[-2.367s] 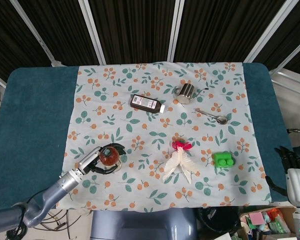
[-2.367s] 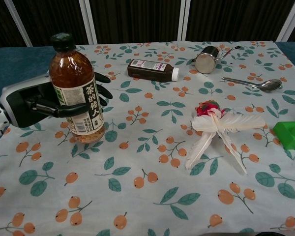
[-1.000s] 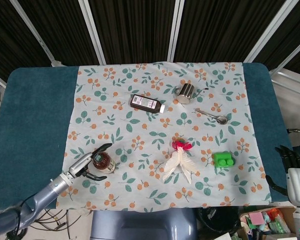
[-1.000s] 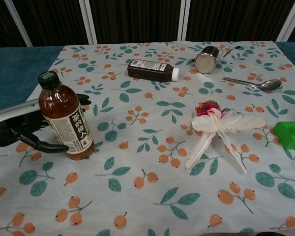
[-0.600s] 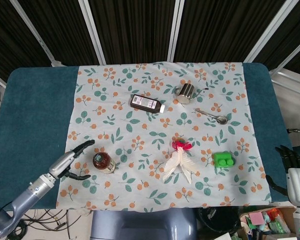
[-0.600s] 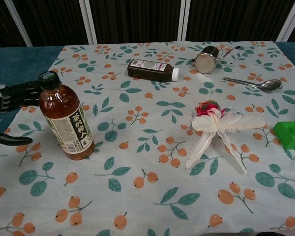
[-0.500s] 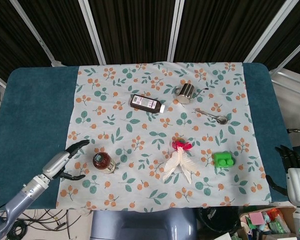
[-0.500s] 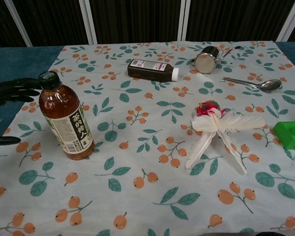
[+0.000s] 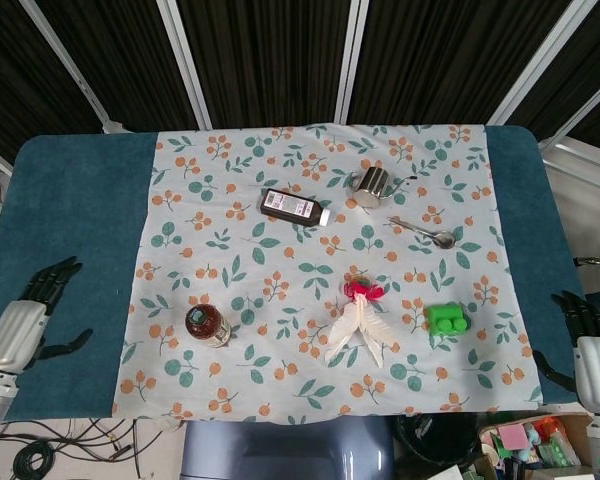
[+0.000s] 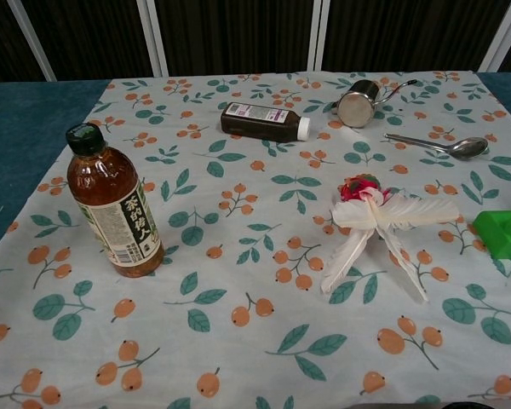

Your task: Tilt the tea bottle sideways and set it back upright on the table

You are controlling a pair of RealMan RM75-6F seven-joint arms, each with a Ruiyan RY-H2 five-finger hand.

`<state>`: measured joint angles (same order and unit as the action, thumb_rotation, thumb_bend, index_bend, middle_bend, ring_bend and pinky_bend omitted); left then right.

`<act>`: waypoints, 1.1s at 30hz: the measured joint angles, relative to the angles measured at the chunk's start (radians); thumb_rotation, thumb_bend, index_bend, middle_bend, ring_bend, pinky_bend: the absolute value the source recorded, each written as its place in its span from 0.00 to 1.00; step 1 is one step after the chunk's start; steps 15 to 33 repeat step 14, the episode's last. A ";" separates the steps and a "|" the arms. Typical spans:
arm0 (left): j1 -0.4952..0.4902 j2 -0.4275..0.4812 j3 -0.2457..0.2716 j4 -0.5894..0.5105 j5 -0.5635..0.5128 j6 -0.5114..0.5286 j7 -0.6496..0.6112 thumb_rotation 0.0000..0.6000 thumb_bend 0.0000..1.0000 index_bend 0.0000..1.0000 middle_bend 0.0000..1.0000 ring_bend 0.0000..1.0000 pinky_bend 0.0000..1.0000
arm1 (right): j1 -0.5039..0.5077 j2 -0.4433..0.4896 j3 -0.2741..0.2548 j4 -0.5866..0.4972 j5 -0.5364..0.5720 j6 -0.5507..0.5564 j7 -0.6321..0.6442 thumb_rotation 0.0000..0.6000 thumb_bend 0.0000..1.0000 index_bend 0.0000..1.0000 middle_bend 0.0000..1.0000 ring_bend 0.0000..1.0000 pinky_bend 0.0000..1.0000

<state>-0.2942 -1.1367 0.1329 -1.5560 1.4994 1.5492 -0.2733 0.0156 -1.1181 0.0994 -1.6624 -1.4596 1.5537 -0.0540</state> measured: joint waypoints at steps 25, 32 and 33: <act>0.097 0.010 -0.048 -0.036 -0.105 0.011 0.214 1.00 0.26 0.00 0.00 0.00 0.01 | 0.001 0.001 -0.004 0.006 -0.014 0.002 -0.002 1.00 0.16 0.16 0.11 0.13 0.19; 0.097 0.010 -0.048 -0.036 -0.105 0.011 0.214 1.00 0.26 0.00 0.00 0.00 0.01 | 0.001 0.001 -0.004 0.006 -0.014 0.002 -0.002 1.00 0.16 0.16 0.11 0.13 0.19; 0.097 0.010 -0.048 -0.036 -0.105 0.011 0.214 1.00 0.26 0.00 0.00 0.00 0.01 | 0.001 0.001 -0.004 0.006 -0.014 0.002 -0.002 1.00 0.16 0.16 0.11 0.13 0.19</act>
